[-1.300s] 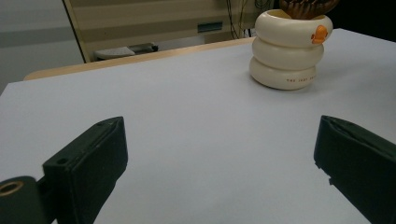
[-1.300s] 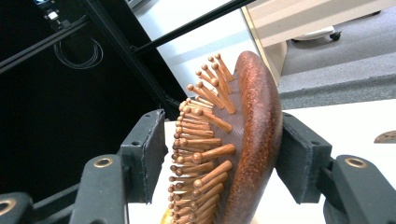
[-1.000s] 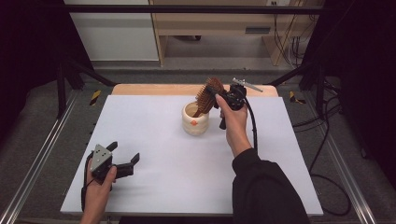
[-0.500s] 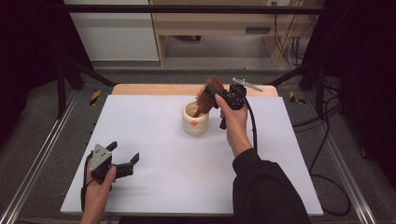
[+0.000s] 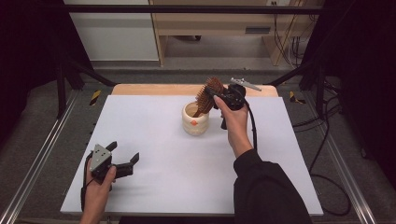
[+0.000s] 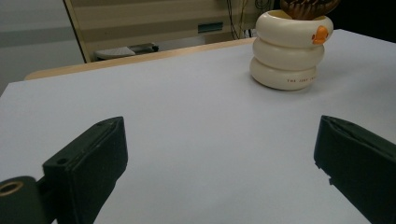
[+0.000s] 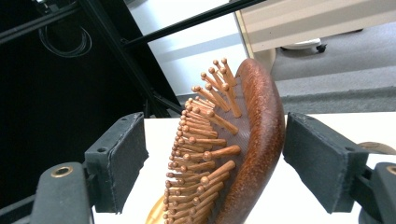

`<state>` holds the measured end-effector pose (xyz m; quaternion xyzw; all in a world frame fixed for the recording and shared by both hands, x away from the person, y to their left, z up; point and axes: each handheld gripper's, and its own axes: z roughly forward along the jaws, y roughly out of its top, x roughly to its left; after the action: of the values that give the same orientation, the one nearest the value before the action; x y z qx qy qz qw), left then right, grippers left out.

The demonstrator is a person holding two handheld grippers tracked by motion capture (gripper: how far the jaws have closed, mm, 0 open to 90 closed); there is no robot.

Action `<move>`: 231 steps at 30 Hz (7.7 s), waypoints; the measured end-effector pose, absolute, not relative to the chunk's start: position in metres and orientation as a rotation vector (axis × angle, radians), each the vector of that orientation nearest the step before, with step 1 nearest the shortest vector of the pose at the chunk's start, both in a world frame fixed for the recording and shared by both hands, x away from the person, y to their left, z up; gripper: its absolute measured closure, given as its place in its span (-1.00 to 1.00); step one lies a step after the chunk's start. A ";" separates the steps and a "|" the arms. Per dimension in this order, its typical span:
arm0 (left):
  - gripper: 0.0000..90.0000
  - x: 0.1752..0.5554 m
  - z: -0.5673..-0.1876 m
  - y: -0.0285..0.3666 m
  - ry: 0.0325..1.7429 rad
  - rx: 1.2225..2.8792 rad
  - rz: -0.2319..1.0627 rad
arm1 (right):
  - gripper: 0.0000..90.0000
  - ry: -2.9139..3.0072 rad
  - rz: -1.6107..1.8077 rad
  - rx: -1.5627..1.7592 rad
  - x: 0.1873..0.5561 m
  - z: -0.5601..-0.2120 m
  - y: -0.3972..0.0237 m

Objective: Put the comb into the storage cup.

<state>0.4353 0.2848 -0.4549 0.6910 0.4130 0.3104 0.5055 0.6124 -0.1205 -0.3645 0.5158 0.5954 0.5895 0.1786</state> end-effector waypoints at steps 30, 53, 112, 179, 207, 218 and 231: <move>-0.94 0.435 -0.455 0.286 0.997 1.663 0.750 | -0.88 1.676 1.627 1.338 0.597 -0.348 -0.132; -0.95 0.435 -0.453 0.287 1.000 1.642 0.754 | -0.87 1.628 1.593 1.292 0.579 -0.325 -0.152; -0.97 0.429 -0.448 0.300 0.978 1.566 0.789 | -0.95 1.508 1.526 1.091 0.527 -0.315 -0.190; -0.94 0.407 -0.442 0.330 1.005 1.451 0.746 | -0.94 1.549 1.478 1.080 0.463 -0.365 -0.268; -0.95 0.406 -0.441 0.333 0.971 1.447 0.745 | -0.94 1.619 1.453 1.107 0.436 -0.417 -0.280; -0.95 0.400 -0.439 0.330 0.943 1.459 0.747 | -0.94 1.640 1.447 1.110 0.427 -0.429 -0.282; -0.95 0.396 -0.438 0.332 0.924 1.454 0.758 | -0.94 1.705 1.442 1.078 0.424 -0.452 -0.269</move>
<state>0.3959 0.3316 -0.4380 0.6245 0.3969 0.3253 0.5888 0.4237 -0.2690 -0.4516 0.4110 0.6503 0.5501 0.3250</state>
